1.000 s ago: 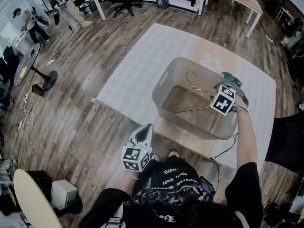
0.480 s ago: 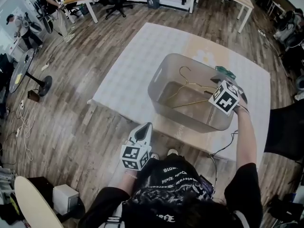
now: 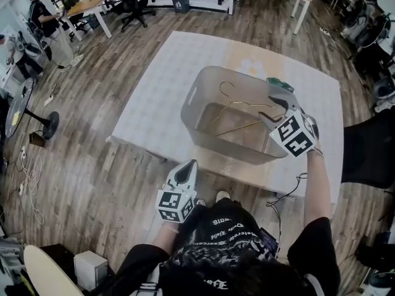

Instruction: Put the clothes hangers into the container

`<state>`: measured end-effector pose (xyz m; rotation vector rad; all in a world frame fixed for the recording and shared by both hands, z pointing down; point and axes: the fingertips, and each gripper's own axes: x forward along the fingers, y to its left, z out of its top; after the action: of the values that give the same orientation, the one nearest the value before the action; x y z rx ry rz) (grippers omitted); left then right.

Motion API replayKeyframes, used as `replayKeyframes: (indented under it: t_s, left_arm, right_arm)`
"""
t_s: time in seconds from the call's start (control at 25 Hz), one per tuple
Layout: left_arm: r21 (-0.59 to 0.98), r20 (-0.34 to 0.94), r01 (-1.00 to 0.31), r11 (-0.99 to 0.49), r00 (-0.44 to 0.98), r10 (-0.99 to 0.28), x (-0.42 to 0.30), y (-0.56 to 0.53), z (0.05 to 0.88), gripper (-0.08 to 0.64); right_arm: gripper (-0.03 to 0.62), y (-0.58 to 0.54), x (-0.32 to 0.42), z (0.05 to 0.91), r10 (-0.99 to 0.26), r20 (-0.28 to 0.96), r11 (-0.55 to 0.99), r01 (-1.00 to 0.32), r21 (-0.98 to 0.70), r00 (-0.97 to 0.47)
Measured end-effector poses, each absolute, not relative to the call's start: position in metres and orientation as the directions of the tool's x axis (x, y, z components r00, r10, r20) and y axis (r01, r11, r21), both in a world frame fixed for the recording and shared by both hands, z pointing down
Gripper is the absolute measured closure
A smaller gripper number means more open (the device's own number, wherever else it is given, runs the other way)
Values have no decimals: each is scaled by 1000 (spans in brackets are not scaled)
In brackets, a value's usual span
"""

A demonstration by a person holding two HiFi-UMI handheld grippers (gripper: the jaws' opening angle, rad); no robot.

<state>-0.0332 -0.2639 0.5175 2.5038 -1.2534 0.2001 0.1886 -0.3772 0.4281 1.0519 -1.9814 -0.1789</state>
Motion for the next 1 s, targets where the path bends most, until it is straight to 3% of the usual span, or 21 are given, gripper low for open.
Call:
replayKeyframes:
  t_s: [0.2,0.4,1.0]
  left_arm:
    - [233,260,-764,-601,645,-719,-18,-262,518,540]
    - [219,237,-724,-654,689,-685,2,-258,512,540]
    - [194,119,-589,-784,808,-577,43,-233,483,540]
  right_arm:
    - [367,-351,198,407,-807,524,544,-689,479,-273]
    - [373,-326,221,385,-917,364,343,-789,510,-163]
    - [380,-217,210,415,-976,207,132,-934,332,-64]
